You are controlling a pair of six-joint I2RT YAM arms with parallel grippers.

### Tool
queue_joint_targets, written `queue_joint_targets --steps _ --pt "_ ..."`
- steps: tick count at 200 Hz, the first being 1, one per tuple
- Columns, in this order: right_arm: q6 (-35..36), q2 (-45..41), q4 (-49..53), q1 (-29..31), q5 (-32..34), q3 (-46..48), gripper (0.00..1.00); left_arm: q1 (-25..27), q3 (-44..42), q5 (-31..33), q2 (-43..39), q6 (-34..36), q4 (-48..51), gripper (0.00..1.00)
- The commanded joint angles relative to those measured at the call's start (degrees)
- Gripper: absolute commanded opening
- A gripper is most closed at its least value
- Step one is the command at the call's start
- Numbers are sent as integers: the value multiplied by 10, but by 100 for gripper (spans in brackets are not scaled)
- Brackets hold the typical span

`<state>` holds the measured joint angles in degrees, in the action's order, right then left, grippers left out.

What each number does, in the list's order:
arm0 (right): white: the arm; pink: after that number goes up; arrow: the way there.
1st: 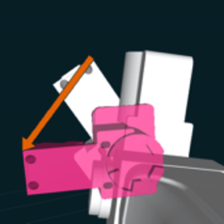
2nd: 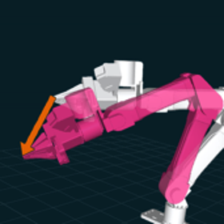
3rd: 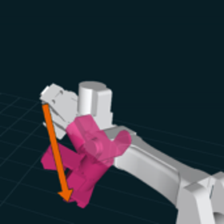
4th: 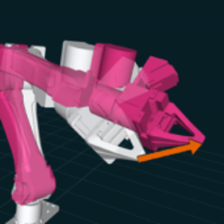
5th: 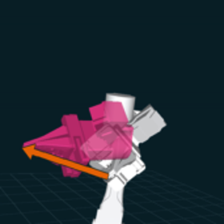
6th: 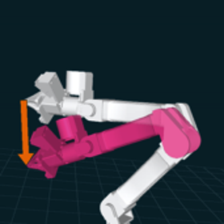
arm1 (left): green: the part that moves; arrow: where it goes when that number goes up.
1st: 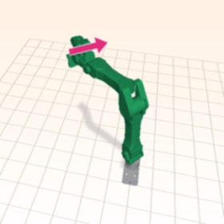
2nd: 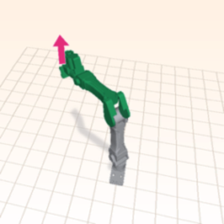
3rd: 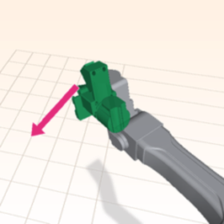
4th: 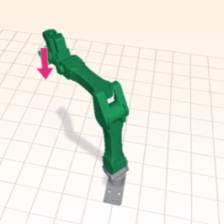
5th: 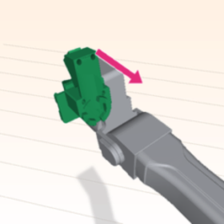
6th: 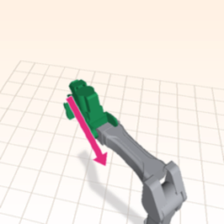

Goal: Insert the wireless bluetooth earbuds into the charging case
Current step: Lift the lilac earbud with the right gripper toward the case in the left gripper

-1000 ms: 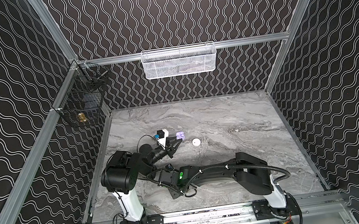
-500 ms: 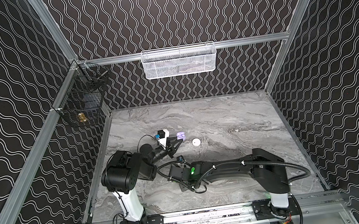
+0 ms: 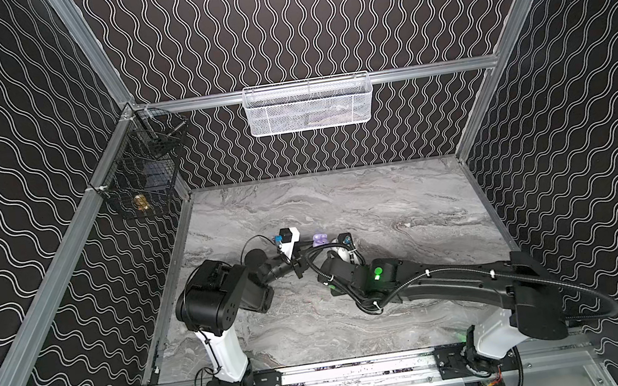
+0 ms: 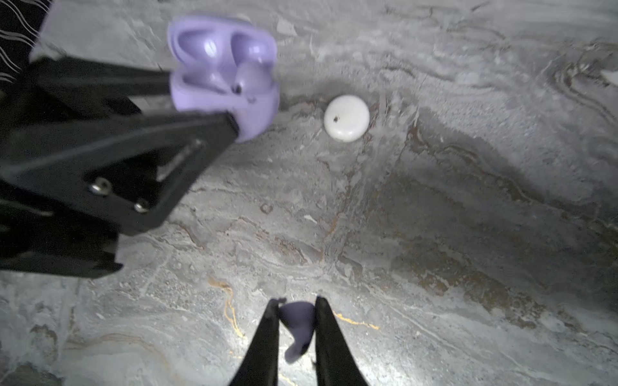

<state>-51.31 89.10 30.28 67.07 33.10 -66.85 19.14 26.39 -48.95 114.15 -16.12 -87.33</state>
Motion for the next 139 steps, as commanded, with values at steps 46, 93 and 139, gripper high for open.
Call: queue_joint_targets --steps 46,93,139 --pt "71 -57 -86 -28 57 12 21 16 6 -59 2 14 -15 24" --pt "97 -56 -139 -48 25 16 21 22 12 -77 7 6 -15 24" --pt "116 -26 -166 -60 6 0 21 23 12 -81 8 5 -15 24"
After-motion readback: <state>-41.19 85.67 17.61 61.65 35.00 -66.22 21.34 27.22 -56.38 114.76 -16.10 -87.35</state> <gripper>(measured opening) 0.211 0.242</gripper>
